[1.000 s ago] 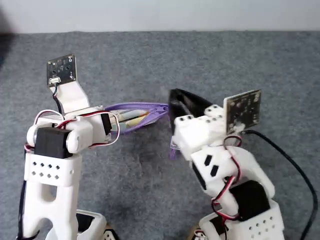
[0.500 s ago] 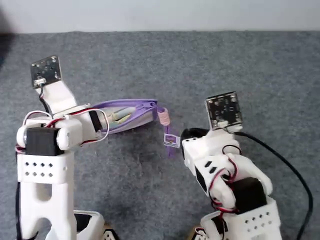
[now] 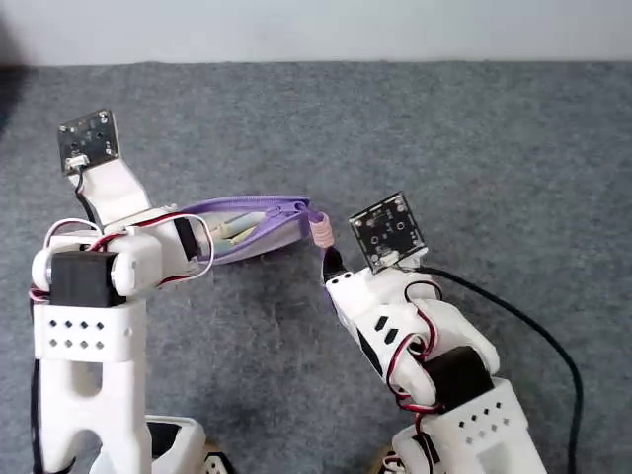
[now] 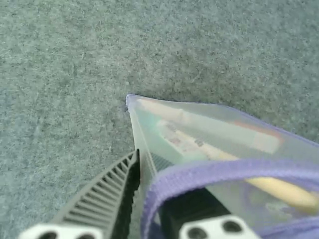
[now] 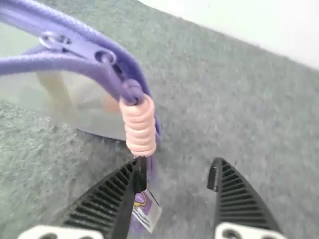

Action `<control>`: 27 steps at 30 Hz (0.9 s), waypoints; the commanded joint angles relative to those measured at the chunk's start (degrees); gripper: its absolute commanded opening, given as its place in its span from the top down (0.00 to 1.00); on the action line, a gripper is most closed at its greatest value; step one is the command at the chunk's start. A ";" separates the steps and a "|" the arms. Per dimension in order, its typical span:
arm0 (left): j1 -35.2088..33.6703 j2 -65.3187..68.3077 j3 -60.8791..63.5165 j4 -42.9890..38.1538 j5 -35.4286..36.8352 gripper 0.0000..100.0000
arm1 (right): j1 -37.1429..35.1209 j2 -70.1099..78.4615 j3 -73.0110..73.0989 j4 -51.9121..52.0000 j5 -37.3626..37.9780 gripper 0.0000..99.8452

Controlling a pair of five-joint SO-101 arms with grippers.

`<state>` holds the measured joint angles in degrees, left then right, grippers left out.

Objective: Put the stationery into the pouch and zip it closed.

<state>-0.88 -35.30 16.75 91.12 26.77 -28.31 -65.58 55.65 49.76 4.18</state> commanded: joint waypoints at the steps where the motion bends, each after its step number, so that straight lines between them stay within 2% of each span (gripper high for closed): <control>1: -0.35 -0.35 -1.19 0.44 0.62 0.99 | -0.22 0.22 0.62 -4.18 1.14 0.79; 13: -0.35 -0.35 -1.19 0.44 0.62 0.99 | -6.29 5.93 -6.51 -5.41 0.97 0.79; 27: -0.35 -0.35 -1.19 0.44 0.62 0.99 | -4.97 9.63 -11.78 -5.32 1.14 0.80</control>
<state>-0.88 -35.30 16.75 91.12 26.77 -34.02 -56.53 48.26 45.27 4.62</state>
